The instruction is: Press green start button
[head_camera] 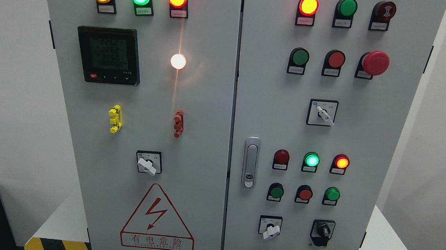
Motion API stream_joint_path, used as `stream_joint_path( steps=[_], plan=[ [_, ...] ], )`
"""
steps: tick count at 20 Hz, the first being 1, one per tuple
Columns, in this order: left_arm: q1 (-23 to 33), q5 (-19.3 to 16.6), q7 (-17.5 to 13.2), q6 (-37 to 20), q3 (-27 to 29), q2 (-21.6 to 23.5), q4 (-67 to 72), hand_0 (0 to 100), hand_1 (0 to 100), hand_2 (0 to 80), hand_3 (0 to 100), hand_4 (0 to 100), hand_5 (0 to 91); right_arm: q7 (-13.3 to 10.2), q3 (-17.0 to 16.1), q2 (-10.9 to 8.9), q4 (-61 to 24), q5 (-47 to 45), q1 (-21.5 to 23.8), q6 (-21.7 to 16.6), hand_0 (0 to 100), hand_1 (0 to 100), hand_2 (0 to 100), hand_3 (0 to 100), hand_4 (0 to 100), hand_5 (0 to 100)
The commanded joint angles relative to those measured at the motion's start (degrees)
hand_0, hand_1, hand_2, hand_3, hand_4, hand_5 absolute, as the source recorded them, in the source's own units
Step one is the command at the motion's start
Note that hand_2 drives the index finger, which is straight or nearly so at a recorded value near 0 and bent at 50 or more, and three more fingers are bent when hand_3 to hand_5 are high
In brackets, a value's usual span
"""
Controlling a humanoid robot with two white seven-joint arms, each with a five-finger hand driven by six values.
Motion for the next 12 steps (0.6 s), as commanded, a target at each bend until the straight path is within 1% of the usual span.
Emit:
stream_joint_path(
  steps=[1,2,3,4,5,7,8,9,10,11,12],
  plan=[
    [-1.32,0.0,-0.03,0.02,0.0,0.0,-1.58,12,56,0.0,0,0,0.0,-0.96,0.24,-0.01,-0.14,4.01,-0.58,-2.5,0,31,0,18,15,0],
    [-1.32,0.0,-0.03,0.02,0.0,-0.01,-1.58,12,56,0.0,0,0,0.0,-1.05,0.33,-0.01,-0.05,5.6,-0.76,-2.85,2,33,0,25,24,6],
    [-1.32,0.0,-0.03,0.02,0.0,-0.01,-1.58,12,56,0.0,0,0,0.0,-1.14,0.42,-0.01,-0.05,7.0,-0.94,-3.29,4,34,0,28,28,11],
    [-1.32,0.0,-0.03,0.02,0.0,-0.01,-1.58,12,56,0.0,0,0,0.0,-1.66,0.51,0.07,-0.05,8.06,-1.03,-3.73,5,35,0,35,33,19],
    [-1.32,0.0,-0.03,0.02,0.0,-0.01,-1.58,12,56,0.0,0,0,0.0,-2.45,1.03,0.08,-0.05,8.94,-1.11,-3.91,7,35,0,39,36,25],
    [-1.32,0.0,-0.03,0.02,0.0,0.08,-1.58,12,56,0.0,0,0,0.0,-4.99,2.26,0.08,-0.05,11.31,-2.16,-4.43,9,35,0,45,43,36],
    [-1.32,0.0,-0.03,0.02,0.0,0.0,-1.58,12,56,0.0,0,0,0.0,-6.48,2.44,0.08,0.12,13.85,-2.69,-4.52,10,36,0,50,51,47],
    [-1.32,0.0,-0.03,0.02,0.0,-0.01,-1.58,12,56,0.0,0,0,0.0,-7.63,2.53,0.16,0.3,17.27,-3.39,-4.61,11,36,0,55,55,52],
    [-1.32,0.0,-0.03,0.02,0.0,-0.01,-1.58,12,56,0.0,0,0,0.0,-8.68,2.44,0.25,0.56,20.52,-4.01,-4.61,12,36,0,59,60,60],
    [-1.32,0.0,-0.03,0.02,0.0,-0.01,-1.58,12,56,0.0,0,0,0.0,-9.74,2.44,0.25,0.56,23.51,-4.36,-4.61,13,37,0,63,64,65],
    [-1.32,0.0,-0.03,0.02,0.0,-0.01,-1.58,12,56,0.0,0,0,0.0,-10.36,2.53,0.25,0.56,25.89,-4.54,-4.7,13,37,0,64,66,68]
  ],
)
